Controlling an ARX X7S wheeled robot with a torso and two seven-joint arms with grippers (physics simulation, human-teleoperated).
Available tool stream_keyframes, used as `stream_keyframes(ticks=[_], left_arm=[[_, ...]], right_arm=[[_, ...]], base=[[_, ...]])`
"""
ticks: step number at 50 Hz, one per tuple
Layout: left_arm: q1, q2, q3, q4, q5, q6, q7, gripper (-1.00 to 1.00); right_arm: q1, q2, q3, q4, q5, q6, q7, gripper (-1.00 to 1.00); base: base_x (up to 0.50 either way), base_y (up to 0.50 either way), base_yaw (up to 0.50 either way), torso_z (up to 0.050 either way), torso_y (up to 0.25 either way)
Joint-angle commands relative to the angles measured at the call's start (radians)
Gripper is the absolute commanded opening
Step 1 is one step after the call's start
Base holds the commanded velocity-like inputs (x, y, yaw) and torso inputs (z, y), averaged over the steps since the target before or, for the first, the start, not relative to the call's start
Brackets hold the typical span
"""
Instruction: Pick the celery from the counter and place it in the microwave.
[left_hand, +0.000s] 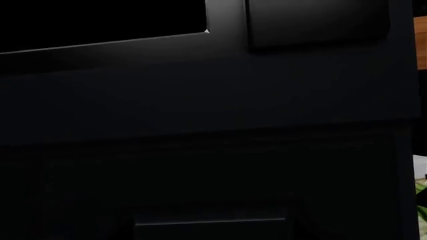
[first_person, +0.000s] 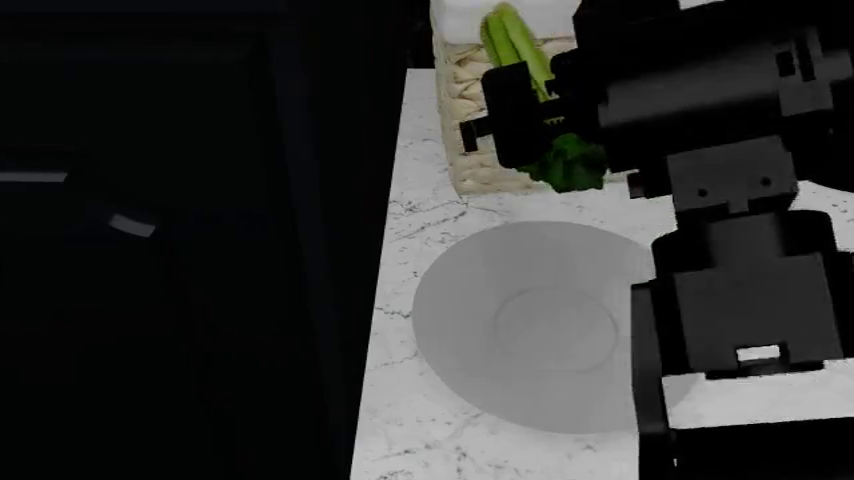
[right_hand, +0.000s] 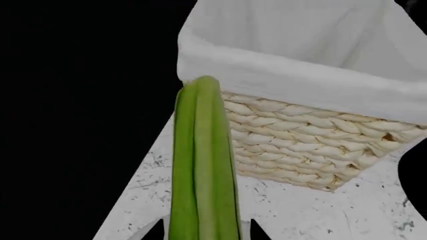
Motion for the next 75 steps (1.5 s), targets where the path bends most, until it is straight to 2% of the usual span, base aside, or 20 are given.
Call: stream_keyframes(ticks=[1, 6, 7, 10, 12, 15, 17, 22, 25, 30, 37, 45, 51, 60, 75], left_arm=[[-0.002, 0.008, -0.024, 0.0, -0.025, -0.008, 0.0, 1.0], [-0.002, 0.008, -0.027, 0.0, -0.028, -0.01, 0.0, 1.0], [-0.002, 0.01, -0.03, 0.0, -0.031, -0.011, 0.0, 1.0], [-0.002, 0.015, -0.037, 0.0, -0.039, -0.015, 0.0, 1.0], [-0.002, 0.019, -0.043, 0.0, -0.041, -0.019, 0.0, 1.0], [-0.002, 0.025, -0.038, 0.0, -0.041, -0.014, 0.0, 1.0], [-0.003, 0.023, -0.062, 0.0, -0.055, -0.029, 0.0, 1.0], [-0.003, 0.031, -0.117, 0.0, -0.106, -0.076, 0.0, 1.0], [-0.003, 0.036, -0.117, 0.0, -0.113, -0.067, 0.0, 1.0], [-0.003, 0.029, -0.087, 0.0, -0.09, -0.046, 0.0, 1.0], [-0.001, 0.022, -0.066, 0.0, -0.066, -0.03, 0.0, 1.0], [0.016, 0.033, -0.096, 0.0, -0.08, -0.039, 0.0, 1.0], [-0.001, 0.013, -0.032, 0.0, -0.032, -0.019, 0.0, 1.0], [-0.002, 0.014, -0.034, 0.0, -0.032, -0.021, 0.0, 1.0], [-0.002, 0.026, -0.068, 0.0, -0.063, -0.024, 0.0, 1.0]], right_arm=[[-0.091, 0.056, 0.155, -0.595, 0.038, 0.286, 0.053, -1.0], [-0.171, 0.073, 0.27, -0.876, 0.057, 0.429, 0.106, -1.0], [-0.179, 0.1, 0.282, -0.892, 0.161, 0.43, 0.182, -1.0], [-0.177, 0.226, 0.313, -0.923, 0.611, 0.43, 0.632, -1.0], [-0.204, 0.255, 0.331, -0.992, 0.86, 0.428, 0.76, -1.0], [-0.271, 0.277, 0.393, -1.076, 1.034, 0.427, 0.911, -1.0], [-0.288, 0.296, 0.382, -1.135, 1.08, 0.402, 0.938, -1.0], [-0.331, 0.317, 0.451, -1.237, 1.233, 0.406, 1.037, -1.0], [-0.352, 0.335, 0.528, -1.27, 1.4, 0.416, 1.17, -1.0], [-0.401, 0.375, 0.564, -1.322, 1.646, 0.368, 1.346, -1.0], [-0.428, 0.426, 0.57, -1.407, 1.797, 0.313, 1.42, -1.0], [-0.466, 0.488, 0.57, -1.484, 1.942, 0.209, 1.543, -1.0], [-0.495, 0.539, 0.564, -1.579, 2.078, 0.102, 1.644, -1.0], [-0.584, 0.497, 0.652, -1.642, 2.056, 0.057, 1.655, -1.0], [-0.604, 0.508, 0.68, -1.658, 2.072, 0.028, 1.65, -1.0]], base=[[0.0, 0.0, 0.0, 0.0, 0.01], [0.0, 0.0, 0.0, 0.0, 0.0], [0.0, 0.0, 0.0, 0.0, 0.0], [0.0, 0.0, 0.0, 0.0, 0.0], [0.0, 0.0, 0.0, 0.0, 0.0], [0.0, 0.0, 0.0, 0.0, 0.0], [0.0, 0.0, 0.0, 0.0, 0.0], [0.0, 0.0, 0.0, 0.0, 0.0], [0.0, 0.0, 0.0, 0.0, 0.0], [0.0, 0.0, 0.0, 0.0, 0.0], [0.0, 0.0, 0.0, 0.0, 0.0], [0.0, 0.0, 0.0, 0.0, 0.0], [0.0, 0.0, 0.0, 0.0, 0.0], [0.0, 0.0, 0.0, 0.0, 0.001], [0.0, 0.0, 0.0, 0.0, 0.0]])
